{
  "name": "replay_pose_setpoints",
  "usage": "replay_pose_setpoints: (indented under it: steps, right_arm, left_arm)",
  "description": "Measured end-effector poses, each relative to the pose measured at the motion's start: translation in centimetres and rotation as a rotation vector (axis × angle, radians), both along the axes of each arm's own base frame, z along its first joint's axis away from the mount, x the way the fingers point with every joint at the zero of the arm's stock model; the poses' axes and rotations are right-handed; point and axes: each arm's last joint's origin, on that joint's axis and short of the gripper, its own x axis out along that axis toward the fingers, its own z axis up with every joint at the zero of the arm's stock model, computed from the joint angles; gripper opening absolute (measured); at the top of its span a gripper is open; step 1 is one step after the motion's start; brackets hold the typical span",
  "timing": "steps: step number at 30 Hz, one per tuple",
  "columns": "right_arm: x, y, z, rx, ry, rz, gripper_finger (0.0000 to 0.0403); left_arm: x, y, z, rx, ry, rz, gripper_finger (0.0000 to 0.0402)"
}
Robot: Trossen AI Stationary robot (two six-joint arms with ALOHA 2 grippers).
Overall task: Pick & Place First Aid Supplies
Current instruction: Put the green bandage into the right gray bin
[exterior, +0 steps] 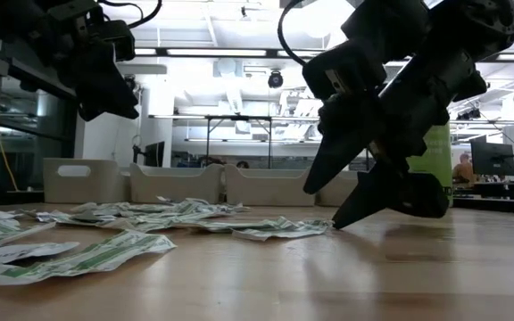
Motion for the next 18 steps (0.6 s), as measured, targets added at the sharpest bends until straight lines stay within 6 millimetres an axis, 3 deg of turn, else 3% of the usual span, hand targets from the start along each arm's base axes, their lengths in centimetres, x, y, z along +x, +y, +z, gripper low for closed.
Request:
replay_pose_setpoints:
  steps: [10,18]
  right_arm:
    - [0.6,0.3,-1.2,0.108,0.01,-0.042,0.0204]
    - [0.7,0.5,-1.4,0.096,-0.006,-0.033,0.0204]
  left_arm:
    - [0.0,0.0,0.0,0.0,0.001,0.0,0.0126]
    - [-0.1,0.0,-0.1,0.0,0.01,0.001,0.0126]
